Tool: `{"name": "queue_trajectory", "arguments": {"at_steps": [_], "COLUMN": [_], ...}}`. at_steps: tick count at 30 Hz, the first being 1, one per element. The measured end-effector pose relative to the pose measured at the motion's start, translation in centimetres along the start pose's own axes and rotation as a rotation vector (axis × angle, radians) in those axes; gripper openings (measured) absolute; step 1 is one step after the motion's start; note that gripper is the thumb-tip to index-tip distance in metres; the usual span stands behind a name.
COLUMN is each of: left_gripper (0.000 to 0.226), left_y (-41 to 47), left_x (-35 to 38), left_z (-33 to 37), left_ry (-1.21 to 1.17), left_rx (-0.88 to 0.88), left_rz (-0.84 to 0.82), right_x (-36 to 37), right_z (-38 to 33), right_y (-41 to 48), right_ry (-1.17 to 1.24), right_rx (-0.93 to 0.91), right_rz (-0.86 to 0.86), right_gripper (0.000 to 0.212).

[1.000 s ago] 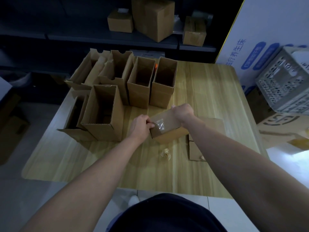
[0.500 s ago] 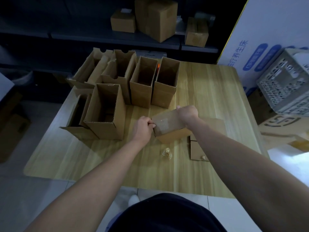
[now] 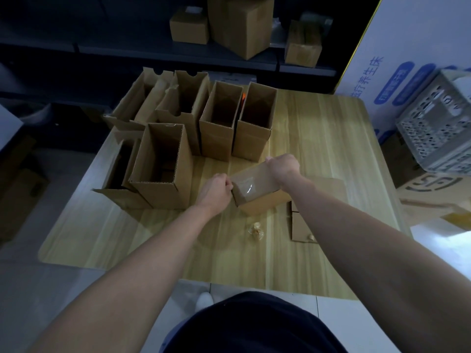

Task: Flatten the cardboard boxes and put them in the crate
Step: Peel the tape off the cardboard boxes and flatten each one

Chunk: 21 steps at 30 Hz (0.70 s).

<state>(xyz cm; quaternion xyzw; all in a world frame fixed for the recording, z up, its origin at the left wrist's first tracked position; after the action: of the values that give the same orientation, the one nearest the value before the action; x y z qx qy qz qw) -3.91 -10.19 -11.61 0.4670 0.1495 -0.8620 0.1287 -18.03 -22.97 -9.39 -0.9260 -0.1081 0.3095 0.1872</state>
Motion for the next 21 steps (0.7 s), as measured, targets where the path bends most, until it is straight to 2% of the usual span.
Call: {"name": "queue_trajectory", "arguments": {"at_steps": [4,7,11,14,19,21], "left_gripper": [0.006,0.008,0.011,0.009,0.009,0.011], "left_y": [-0.8,-0.8,-0.1,0.2,0.5,0.4], "left_x": [0.2,0.3,-0.1,-0.2,0.2,0.5], "left_z": [0.0,0.0,0.0,-0.1,0.0,-0.1], "left_ry": [-0.112,-0.127,-0.081,-0.005,0.12,0.149], "left_rx": [0.042,0.021,0.009,0.017,0.029,0.073], "left_rz": [0.147,0.187,0.133,0.061,0.021,0.009], "right_x": [-0.3,-0.3,-0.4,-0.3,0.0,-0.3], "right_z": [0.2,0.4,0.2,0.1,-0.2,-0.7], "right_y": [0.0,0.0,-0.6,-0.5,-0.8,-1.5], "right_ry": [-0.01,-0.016,0.058,0.04,-0.002,0.06], "right_rx": [-0.01,-0.012,0.056,0.027,0.025,0.08], "right_rz": [-0.003,-0.001,0.021,-0.014,0.002,0.039], "right_gripper": [0.033,0.026,0.036,0.039,0.042,0.038]}}
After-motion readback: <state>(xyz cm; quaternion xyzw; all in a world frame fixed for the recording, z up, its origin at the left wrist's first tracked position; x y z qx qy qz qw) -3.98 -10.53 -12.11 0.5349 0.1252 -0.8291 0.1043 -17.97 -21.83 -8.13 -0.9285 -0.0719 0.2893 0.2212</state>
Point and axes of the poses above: each hand's wrist, its own y-axis towards the middle knuckle, its own x-axis out of the palm, z = x × y, the point moved 3 cm from there along y, towards the middle knuckle, and after that the axes turned 9 degrees about y, right-handed, at the moved point
